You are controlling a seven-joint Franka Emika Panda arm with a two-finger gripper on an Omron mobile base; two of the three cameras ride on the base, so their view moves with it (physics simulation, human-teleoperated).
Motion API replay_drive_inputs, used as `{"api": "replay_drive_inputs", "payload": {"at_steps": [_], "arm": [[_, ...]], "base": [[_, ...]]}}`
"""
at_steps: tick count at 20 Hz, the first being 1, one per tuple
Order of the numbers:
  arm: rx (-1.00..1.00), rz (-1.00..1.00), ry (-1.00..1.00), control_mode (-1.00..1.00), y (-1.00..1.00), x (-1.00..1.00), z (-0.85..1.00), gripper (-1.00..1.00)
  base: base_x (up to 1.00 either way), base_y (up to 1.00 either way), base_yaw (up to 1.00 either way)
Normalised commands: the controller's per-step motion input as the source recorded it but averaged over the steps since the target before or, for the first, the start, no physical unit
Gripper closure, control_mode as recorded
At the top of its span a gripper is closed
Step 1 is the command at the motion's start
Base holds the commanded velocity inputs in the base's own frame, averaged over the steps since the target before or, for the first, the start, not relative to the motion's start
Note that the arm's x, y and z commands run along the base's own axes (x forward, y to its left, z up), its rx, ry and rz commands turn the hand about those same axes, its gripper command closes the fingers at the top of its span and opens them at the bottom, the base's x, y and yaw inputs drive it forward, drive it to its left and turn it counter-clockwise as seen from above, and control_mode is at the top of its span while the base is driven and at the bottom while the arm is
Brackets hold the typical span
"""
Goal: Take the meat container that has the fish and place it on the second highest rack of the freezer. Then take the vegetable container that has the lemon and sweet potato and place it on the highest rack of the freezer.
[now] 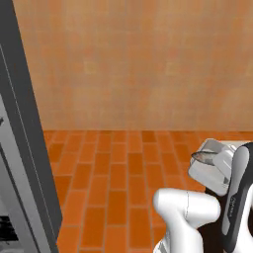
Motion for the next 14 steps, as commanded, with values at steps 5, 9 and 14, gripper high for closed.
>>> {"api": "replay_drive_inputs", "payload": {"at_steps": [5,9,14], "arm": [[0.00,0.00,0.00,1.00,0.00,0.00,0.00,1.00],[0.00,0.00,0.00,1.00,0.00,0.00,0.00,1.00],[0.00,0.00,0.00,1.00,0.00,0.00,0.00,1.00]], "base": [[1.00,-0.09,0.02],[1.00,-0.28,0.06],[1.00,-0.19,0.38]]}}
